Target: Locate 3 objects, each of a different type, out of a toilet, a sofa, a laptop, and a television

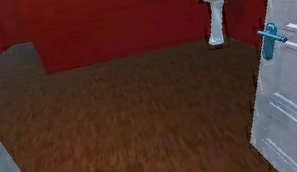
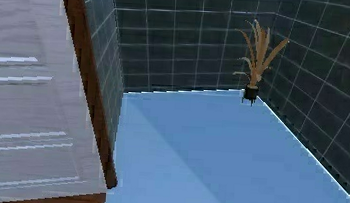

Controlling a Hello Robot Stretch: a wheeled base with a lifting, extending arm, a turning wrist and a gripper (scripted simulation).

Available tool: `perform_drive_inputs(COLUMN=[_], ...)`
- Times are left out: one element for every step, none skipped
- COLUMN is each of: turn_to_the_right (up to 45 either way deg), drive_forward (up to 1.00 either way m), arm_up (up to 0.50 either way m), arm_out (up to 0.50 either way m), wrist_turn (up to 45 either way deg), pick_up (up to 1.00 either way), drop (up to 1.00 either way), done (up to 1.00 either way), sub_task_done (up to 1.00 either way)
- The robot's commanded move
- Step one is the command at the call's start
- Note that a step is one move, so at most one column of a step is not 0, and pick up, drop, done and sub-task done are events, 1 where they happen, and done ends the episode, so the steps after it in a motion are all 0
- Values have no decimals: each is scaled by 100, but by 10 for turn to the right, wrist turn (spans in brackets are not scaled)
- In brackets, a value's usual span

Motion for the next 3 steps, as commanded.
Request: perform_drive_inputs(turn_to_the_right=[-60,0,-60], drive_forward=[0,100,0], arm_up=[0,0,0], arm_out=[0,0,0], wrist_turn=[0,0,0], pick_up=[0,0,0], drop=[0,0,0], done=[0,0,0], sub_task_done=[0,0,0])
